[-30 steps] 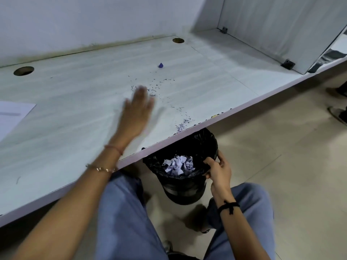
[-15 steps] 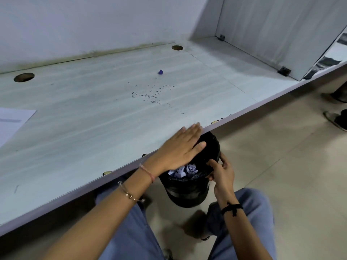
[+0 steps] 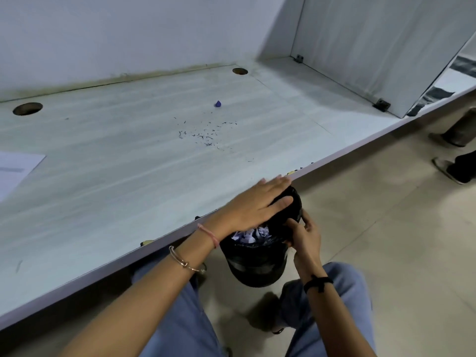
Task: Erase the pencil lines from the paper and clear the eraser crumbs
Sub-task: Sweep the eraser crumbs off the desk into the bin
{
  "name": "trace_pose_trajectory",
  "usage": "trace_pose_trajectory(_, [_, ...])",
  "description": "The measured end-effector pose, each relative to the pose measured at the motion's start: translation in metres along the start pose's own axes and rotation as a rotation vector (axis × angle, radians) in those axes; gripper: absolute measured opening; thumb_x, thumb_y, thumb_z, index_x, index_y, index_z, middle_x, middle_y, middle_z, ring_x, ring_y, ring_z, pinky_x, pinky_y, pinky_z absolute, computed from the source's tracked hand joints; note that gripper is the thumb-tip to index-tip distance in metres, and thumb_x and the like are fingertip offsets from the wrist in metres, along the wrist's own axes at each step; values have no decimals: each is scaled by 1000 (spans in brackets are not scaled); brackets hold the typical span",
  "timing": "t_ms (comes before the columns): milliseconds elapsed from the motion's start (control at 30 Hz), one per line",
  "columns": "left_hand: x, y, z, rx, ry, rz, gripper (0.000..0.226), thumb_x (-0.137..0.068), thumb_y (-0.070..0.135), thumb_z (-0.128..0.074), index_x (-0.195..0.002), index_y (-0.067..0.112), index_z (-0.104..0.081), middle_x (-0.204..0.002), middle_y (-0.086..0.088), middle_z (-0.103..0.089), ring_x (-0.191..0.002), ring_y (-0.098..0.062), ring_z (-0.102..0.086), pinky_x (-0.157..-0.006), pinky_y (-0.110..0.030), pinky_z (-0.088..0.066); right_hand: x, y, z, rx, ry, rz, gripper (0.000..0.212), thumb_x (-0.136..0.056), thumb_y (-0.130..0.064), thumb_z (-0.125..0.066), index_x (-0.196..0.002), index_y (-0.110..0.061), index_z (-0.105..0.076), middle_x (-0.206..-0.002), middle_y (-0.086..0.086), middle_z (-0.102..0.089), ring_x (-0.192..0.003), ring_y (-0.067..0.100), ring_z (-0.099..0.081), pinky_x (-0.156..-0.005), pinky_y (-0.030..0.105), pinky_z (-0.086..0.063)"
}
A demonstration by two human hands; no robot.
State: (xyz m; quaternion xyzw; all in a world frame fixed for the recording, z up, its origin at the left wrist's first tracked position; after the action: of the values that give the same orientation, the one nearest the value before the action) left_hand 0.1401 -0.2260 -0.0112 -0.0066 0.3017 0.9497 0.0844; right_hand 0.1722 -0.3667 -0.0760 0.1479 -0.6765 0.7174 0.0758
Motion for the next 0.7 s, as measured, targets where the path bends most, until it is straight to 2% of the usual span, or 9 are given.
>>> trace_pose_trajectory(67, [7, -10, 22, 23, 152, 37, 62, -102, 48, -23, -155, 19, -14, -161, 7, -10, -147, -1, -3, -122, -27, 4, -1, -3, 0, 3, 9, -13, 49, -85, -1, -55, -131, -17, -56, -58, 5, -56, -40, 13, -41, -38, 25, -34])
trace_pose_trajectory(133, [15, -40, 46, -43, 303, 155, 62, -103, 49, -21, -155, 17, -14, -161, 4, -9, -148, -6, -4, -122, -32, 3, 0, -5, -1, 7, 17, -22, 51, -85, 0, -55, -133, -18, -55, -59, 5, -54, -38, 12, -38, -39, 26, -34])
trace_pose_trajectory(200, [26, -85, 69, -112, 453, 351, 64, -103, 49, -19, -155, 11, -15, -161, -1, -10, -149, -13, -6, -122, -35, 1, 2, -6, -1, 14, 27, -25, 53, -85, 0, -56, -135, -19, -53, -60, 6, -53, -39, 12, -37, -42, 27, -34])
trace_pose_trajectory(267, [40, -134, 87, -174, 578, 617, 68, -104, 47, -25, -152, 0, -17, -160, -16, -17, -149, -25, -12, -121, -43, -3, 3, -7, -2, 21, 31, -27, 56, -84, -1, -56, -136, -21, -52, -60, 7, -51, -38, 11, -36, -41, 26, -33])
trace_pose_trajectory(333, [48, -172, 98, -228, 637, 875, 73, -103, 46, -28, -149, -9, -15, -158, -26, -18, -148, -32, -12, -120, -47, -3, 1, -8, -4, 18, 31, -25, 55, -84, 0, -55, -134, -21, -54, -59, 7, -49, -36, 10, -35, -36, 23, -32])
trace_pose_trajectory(400, [47, -192, 109, -191, 657, 1007, 80, -102, 50, -28, -149, -11, -11, -158, -28, -11, -149, -33, -6, -120, -43, 2, -1, -7, -5, 12, 36, -33, 55, -85, 2, -55, -135, -19, -53, -60, 7, -47, -36, 10, -34, -35, 22, -31])
trace_pose_trajectory(500, [33, -212, 128, -224, 619, 1000, 88, -99, 57, -29, -149, -12, -9, -158, -29, -8, -149, -34, -4, -121, -40, 1, -3, -6, -4, 21, 29, -35, 54, -85, 2, -54, -134, -19, -54, -55, 4, -47, -35, 9, -32, -35, 21, -30])
trace_pose_trajectory(600, [3, -222, 138, -332, 467, 839, 89, -97, 62, -28, -150, -8, -16, -158, -27, -14, -148, -34, -11, -120, -40, -6, -5, -7, -4, 33, 16, -25, 50, -85, 5, -52, -130, -18, -57, -55, 2, -54, -33, 5, -36, -33, 19, -30])
trace_pose_trajectory(700, [-30, -206, 131, -354, 291, 631, 82, -99, 59, -28, -150, -4, -19, -159, -23, -17, -148, -31, -15, -120, -37, -11, -6, -8, -5, 42, 10, -20, 48, -85, 8, -50, -127, -15, -59, -51, -2, -56, -32, 3, -40, -32, 17, -31])
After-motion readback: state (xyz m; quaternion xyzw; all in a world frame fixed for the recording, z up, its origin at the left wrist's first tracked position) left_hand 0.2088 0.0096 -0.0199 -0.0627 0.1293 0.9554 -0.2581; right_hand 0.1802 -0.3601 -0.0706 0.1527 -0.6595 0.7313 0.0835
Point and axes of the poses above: each hand's wrist, its own x-axis away from the middle knuckle, its own z-axis out of the back of the hand, y = z × x, the point moved 4 cm from there along -x, towards the middle knuckle
